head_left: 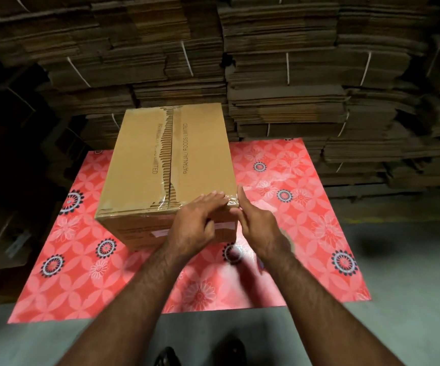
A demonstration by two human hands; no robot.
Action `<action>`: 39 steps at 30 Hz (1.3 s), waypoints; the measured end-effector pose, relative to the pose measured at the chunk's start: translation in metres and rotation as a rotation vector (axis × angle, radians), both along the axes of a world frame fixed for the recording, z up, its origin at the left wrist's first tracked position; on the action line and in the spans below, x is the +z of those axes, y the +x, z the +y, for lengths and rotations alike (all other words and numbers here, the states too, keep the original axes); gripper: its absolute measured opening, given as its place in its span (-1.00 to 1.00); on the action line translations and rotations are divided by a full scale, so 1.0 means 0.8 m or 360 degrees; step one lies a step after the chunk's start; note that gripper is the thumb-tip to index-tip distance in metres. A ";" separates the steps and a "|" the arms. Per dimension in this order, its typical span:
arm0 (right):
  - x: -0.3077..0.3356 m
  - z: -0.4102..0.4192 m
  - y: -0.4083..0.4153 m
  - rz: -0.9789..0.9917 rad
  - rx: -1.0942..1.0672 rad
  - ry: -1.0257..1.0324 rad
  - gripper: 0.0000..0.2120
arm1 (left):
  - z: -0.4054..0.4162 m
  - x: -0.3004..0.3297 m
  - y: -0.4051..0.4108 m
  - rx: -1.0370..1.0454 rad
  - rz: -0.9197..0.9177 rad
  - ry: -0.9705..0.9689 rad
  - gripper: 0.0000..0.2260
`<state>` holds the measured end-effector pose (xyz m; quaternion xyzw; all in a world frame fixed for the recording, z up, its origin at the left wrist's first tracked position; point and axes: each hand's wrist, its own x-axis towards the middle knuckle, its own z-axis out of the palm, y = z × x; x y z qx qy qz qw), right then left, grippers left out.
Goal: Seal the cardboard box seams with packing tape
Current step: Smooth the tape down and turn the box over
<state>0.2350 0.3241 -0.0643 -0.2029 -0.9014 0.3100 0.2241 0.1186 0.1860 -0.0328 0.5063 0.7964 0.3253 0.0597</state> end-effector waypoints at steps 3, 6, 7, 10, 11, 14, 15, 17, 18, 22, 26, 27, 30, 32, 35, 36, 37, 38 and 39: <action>-0.002 0.003 0.002 0.0030 0.0016 0.0014 -0.42 | 0.004 0.000 -0.002 0.0032 0.0023 -0.0015 -0.37; -0.003 0.005 0.003 -0.0016 0.0087 -0.0005 -0.41 | 0.003 0.004 0.003 0.0040 -0.0031 -0.0032 -0.38; -0.003 0.007 0.003 -0.0023 0.0101 -0.0022 -0.40 | 0.001 0.003 0.005 0.0046 -0.0040 -0.0024 -0.40; 0.000 0.012 0.005 -0.0072 0.0130 -0.0049 -0.38 | 0.005 -0.001 0.011 0.0126 0.0013 0.0064 -0.55; 0.002 0.014 0.006 -0.0122 0.0135 -0.0074 -0.37 | 0.009 -0.004 0.013 0.0184 0.0051 0.0106 -0.65; 0.008 0.020 0.009 -0.0250 0.0140 -0.0147 -0.28 | 0.024 -0.012 0.023 0.0366 0.0261 0.0068 -0.77; 0.011 0.019 0.009 -0.0267 0.0136 -0.0169 -0.26 | 0.029 -0.014 0.029 0.0413 0.0316 0.0031 -0.72; 0.014 0.018 0.011 -0.0274 0.0128 -0.0211 -0.23 | 0.035 -0.013 0.039 0.0490 0.0423 0.0073 -0.69; 0.014 0.019 0.011 -0.0255 0.0120 -0.0239 -0.23 | 0.036 -0.011 0.041 0.0500 0.0474 0.0103 -0.69; 0.012 0.014 0.010 -0.0196 0.0101 -0.0372 -0.22 | 0.029 -0.020 0.035 0.0362 0.0592 0.0080 -0.69; 0.015 -0.004 0.009 -0.0145 -0.0096 -0.0419 -0.24 | 0.020 -0.021 0.022 0.0234 0.0401 0.0152 -0.65; 0.017 -0.014 0.009 -0.0140 -0.0205 -0.0449 -0.24 | 0.018 -0.020 0.017 0.0203 0.0323 0.0143 -0.50; 0.016 -0.067 -0.003 -0.0196 -0.0309 -0.0549 -0.17 | 0.006 -0.007 0.003 0.0127 0.0117 0.0045 -0.34; 0.005 -0.099 -0.020 -0.0084 -0.0346 -0.0694 -0.16 | 0.006 -0.001 -0.001 0.0101 0.0018 -0.0037 -0.29; -0.012 -0.112 -0.044 -0.0142 -0.0644 -0.0699 -0.05 | 0.006 0.001 -0.006 0.0027 -0.0057 -0.0128 -0.26; -0.020 -0.113 -0.047 -0.0295 -0.0691 -0.0513 0.05 | 0.007 0.001 -0.010 0.0008 -0.0082 -0.0150 -0.24; -0.027 -0.116 -0.050 -0.0399 -0.0729 -0.0337 0.11 | 0.007 0.001 -0.012 -0.0005 -0.0105 -0.0159 -0.23; -0.030 -0.119 -0.053 -0.0465 -0.0741 -0.0272 0.15 | 0.007 0.002 -0.014 -0.0012 -0.0130 -0.0164 -0.22; -0.031 -0.121 -0.051 -0.0547 -0.0748 -0.0220 0.16 | 0.007 0.002 -0.016 -0.0020 -0.0149 -0.0163 -0.22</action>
